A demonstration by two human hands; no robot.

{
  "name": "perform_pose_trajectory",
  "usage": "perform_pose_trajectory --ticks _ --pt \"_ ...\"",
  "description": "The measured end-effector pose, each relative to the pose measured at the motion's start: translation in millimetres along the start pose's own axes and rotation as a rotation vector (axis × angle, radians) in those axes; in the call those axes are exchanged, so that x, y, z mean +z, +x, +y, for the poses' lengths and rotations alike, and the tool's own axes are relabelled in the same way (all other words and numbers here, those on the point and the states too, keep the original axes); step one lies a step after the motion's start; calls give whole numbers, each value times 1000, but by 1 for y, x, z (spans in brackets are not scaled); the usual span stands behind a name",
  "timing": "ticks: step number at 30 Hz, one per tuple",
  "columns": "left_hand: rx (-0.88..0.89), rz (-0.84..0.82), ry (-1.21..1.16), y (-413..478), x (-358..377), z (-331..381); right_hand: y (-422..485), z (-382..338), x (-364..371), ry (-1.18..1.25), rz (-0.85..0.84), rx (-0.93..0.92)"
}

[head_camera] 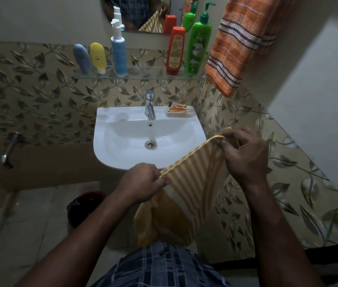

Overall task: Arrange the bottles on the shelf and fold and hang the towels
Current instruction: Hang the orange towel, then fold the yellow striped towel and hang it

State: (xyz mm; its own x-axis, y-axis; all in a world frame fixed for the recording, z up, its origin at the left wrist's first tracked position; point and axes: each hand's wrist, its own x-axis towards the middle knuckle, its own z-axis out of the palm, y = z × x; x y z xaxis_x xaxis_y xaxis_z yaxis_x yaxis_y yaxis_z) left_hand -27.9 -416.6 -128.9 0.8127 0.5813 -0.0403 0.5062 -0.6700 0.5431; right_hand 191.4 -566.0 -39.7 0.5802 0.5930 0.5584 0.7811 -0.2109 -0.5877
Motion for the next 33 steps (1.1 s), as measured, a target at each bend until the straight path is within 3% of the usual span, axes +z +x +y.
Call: perform_pose_trajectory --ticks 3,6,8,11,17,22,28,33 --pt "-119 127 277 2 -6 3 -4 -1 6 20 -18 -5" --pt "-201 91 362 4 -9 8 -7 -5 11 70 -45 -6" --pt "-220 6 265 5 -12 10 -7 -8 12 114 -53 -11" --pt "-139 -94 -142 6 -12 20 -7 -16 15 149 -81 -39" --pt "132 156 -540 10 -2 47 -8 -24 21 156 -81 -40" --pt "231 312 -451 9 1 57 -3 -19 18 181 -54 19" --pt "159 462 -302 17 13 62 -4 -21 20 185 -53 -2" --pt "75 479 -347 19 14 59 -5 -17 20 197 -55 12"
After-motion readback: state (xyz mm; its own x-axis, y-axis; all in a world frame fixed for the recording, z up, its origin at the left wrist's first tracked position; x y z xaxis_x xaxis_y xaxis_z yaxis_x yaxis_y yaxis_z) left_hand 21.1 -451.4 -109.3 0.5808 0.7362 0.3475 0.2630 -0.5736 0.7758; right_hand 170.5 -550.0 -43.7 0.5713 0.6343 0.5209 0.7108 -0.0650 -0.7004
